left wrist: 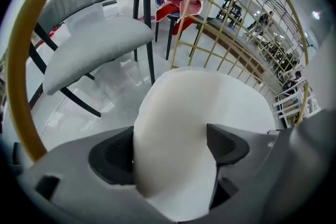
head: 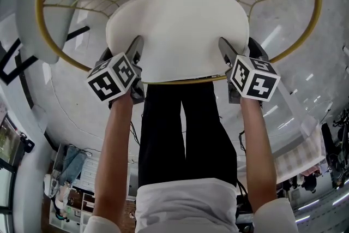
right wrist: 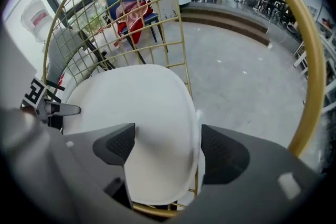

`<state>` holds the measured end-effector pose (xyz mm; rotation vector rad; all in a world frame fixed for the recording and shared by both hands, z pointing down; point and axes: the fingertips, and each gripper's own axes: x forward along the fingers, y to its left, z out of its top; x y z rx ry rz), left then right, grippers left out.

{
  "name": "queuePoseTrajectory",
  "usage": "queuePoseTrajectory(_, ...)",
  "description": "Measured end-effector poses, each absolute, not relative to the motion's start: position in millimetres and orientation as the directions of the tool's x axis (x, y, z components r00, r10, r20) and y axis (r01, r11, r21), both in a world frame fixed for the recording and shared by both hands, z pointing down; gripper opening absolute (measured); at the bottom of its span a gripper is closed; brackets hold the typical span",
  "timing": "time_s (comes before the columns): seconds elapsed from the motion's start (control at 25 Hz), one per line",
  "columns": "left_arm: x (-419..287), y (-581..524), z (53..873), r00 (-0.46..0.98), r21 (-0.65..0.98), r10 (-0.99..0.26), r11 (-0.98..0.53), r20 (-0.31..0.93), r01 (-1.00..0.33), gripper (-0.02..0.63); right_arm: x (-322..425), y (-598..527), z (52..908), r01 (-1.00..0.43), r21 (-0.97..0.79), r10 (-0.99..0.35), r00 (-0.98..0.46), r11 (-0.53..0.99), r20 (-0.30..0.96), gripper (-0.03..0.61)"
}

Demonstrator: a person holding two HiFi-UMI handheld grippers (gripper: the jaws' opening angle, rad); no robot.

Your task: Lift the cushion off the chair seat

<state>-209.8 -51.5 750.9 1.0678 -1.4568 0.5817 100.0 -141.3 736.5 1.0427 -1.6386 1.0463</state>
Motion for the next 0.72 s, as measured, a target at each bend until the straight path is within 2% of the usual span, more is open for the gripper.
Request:
queuePoseTrajectory(0.24,-207.3,-54.0,754.3,0.166,0.283,-0.275,0.469,0.947,-0.837,0.403,96.6,-141.8,747.3,-0.948,-0.203,-0.157,-0.246,0.247,0.957,0.399)
queuePoseTrajectory(0.52,-206.2,-53.5,752.6,0.159,0.279,-0.287,0.451,0.945,-0.848,0.396,97.2,-142.5,754.9,-0.956,-0.244,-0.131,-0.266,0.160,0.955,0.403)
queuePoseTrajectory(0.72,-198.1,-45.8,744.1,0.140,0.251,-0.292,0.388,0.946,-0.887,0.322,101.1,-137.7,750.6,-0.958,-0.181,-0.159,-0.218,0.221,0.963,0.399)
